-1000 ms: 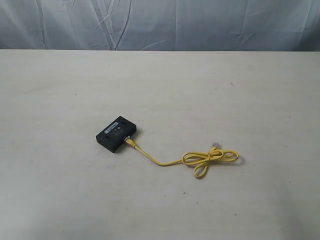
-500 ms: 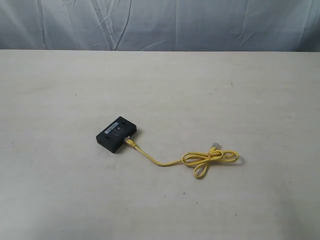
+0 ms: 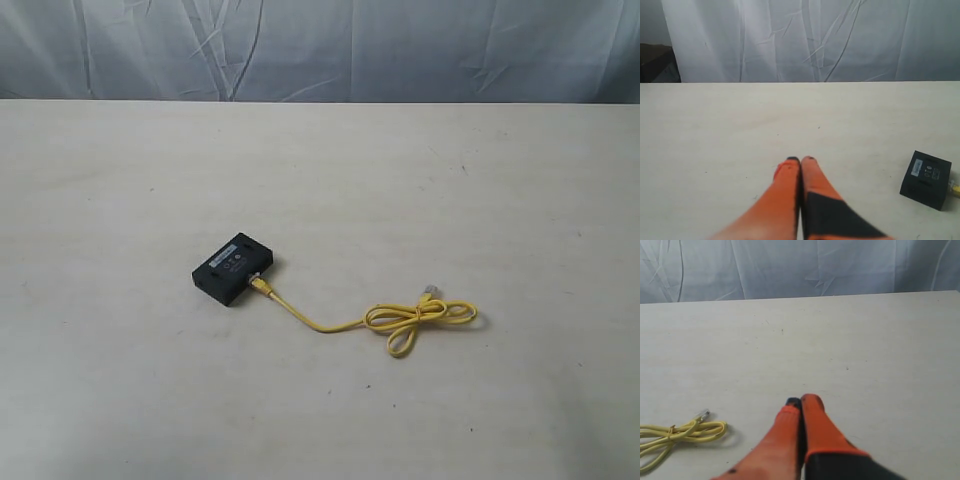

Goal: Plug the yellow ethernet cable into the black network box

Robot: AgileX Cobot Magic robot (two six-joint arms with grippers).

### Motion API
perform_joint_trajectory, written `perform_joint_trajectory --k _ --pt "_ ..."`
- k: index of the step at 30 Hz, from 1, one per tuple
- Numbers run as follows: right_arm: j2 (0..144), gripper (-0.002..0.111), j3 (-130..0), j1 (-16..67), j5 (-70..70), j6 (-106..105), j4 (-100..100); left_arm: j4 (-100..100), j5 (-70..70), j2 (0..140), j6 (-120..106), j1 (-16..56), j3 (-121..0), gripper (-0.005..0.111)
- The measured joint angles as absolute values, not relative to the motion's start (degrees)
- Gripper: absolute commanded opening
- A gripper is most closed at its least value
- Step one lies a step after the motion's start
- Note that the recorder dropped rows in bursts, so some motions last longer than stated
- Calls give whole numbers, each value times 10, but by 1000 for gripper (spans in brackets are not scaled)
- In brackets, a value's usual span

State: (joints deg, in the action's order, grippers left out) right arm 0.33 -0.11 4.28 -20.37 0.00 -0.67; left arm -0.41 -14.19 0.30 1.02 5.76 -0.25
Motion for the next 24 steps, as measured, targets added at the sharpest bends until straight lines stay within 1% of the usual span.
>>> perform_joint_trajectory --k 24 --pt "3 0 -1 43 -204 0 -12 -7 -141 3 -17 58 -3 0"
